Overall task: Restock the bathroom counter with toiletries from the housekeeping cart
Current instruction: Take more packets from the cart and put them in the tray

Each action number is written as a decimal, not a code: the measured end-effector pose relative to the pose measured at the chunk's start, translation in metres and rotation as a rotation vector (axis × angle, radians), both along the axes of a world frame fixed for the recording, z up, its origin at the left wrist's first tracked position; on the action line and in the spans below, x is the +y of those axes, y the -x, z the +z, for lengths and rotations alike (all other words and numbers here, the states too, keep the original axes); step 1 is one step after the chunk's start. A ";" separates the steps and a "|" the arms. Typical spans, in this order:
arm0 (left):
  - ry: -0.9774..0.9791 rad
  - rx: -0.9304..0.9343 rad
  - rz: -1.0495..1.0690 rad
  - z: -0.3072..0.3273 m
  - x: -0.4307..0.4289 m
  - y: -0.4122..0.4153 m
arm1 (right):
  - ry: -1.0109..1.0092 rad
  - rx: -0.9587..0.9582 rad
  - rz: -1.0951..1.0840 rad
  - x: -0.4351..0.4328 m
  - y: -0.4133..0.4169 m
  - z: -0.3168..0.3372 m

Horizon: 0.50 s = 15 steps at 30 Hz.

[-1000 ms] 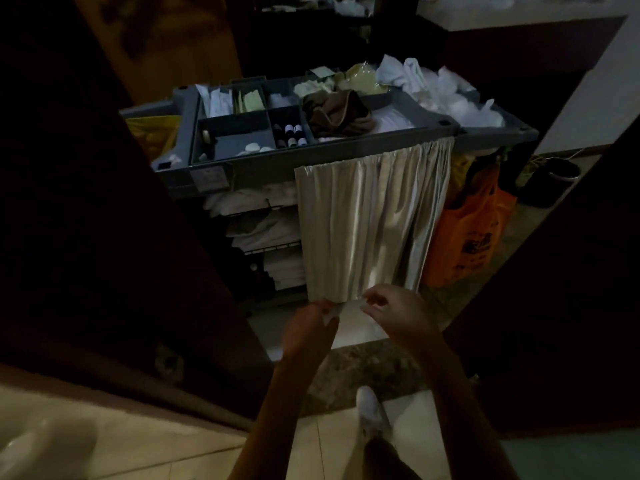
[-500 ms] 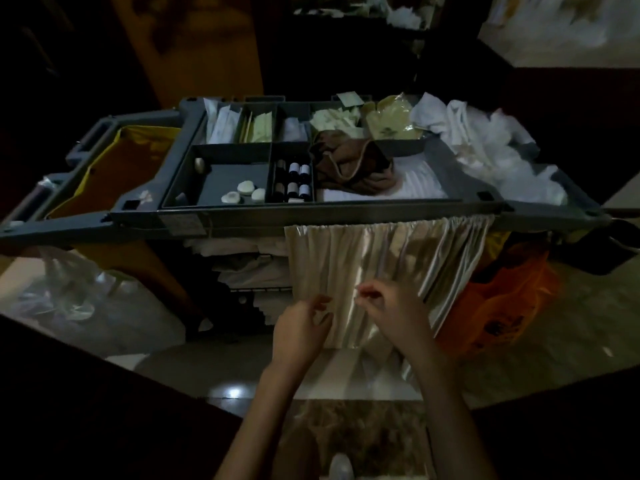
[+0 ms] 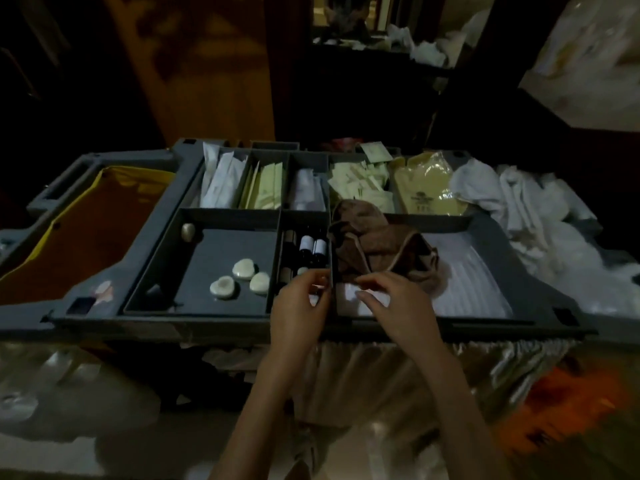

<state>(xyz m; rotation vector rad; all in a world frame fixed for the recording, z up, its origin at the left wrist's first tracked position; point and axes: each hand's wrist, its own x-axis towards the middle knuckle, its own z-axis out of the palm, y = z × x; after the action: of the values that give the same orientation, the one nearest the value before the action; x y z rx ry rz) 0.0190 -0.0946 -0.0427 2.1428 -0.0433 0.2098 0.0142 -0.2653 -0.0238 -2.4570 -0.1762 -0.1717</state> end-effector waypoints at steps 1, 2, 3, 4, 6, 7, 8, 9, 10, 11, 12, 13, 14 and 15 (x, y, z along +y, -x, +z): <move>-0.008 -0.014 0.015 0.001 0.004 -0.020 | 0.018 -0.010 0.010 0.003 -0.018 0.004; -0.009 -0.025 0.033 0.002 0.009 -0.038 | 0.031 -0.020 0.020 0.007 -0.036 0.009; 0.001 -0.032 0.048 0.003 0.015 -0.056 | 0.035 -0.035 0.025 0.010 -0.052 0.013; 0.017 -0.036 0.060 0.004 0.022 -0.074 | 0.032 -0.050 0.027 0.015 -0.067 0.015; 0.023 -0.041 0.091 0.002 0.036 -0.110 | 0.028 -0.068 0.035 0.026 -0.097 0.017; 0.016 -0.040 0.108 0.001 0.042 -0.126 | 0.034 -0.061 0.048 0.032 -0.111 0.017; 0.020 -0.044 0.121 0.000 0.048 -0.139 | 0.040 -0.050 0.066 0.038 -0.123 0.017; 0.037 -0.052 0.128 -0.001 0.052 -0.151 | 0.038 -0.041 0.081 0.043 -0.135 0.017; 0.064 -0.065 0.127 -0.002 0.056 -0.162 | 0.035 -0.035 0.091 0.048 -0.145 0.017; 0.089 -0.077 0.119 -0.003 0.058 -0.171 | 0.038 -0.032 0.094 0.052 -0.155 0.017; 0.101 -0.087 0.110 -0.003 0.060 -0.180 | 0.051 -0.037 0.094 0.055 -0.164 0.017; 0.097 -0.095 0.101 -0.004 0.062 -0.190 | 0.070 -0.044 0.092 0.058 -0.173 0.016; 0.085 -0.099 0.092 -0.006 0.064 -0.200 | 0.084 -0.046 0.088 0.060 -0.182 0.015; 0.073 -0.104 0.083 -0.008 0.065 -0.210 | 0.091 -0.040 0.082 0.061 -0.192 0.013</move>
<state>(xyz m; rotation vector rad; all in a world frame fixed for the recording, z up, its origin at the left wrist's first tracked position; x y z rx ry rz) 0.2286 -0.0291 -0.0505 2.0614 -0.0067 0.3665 0.2066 -0.2039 -0.0106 -2.5324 -0.3081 -0.1806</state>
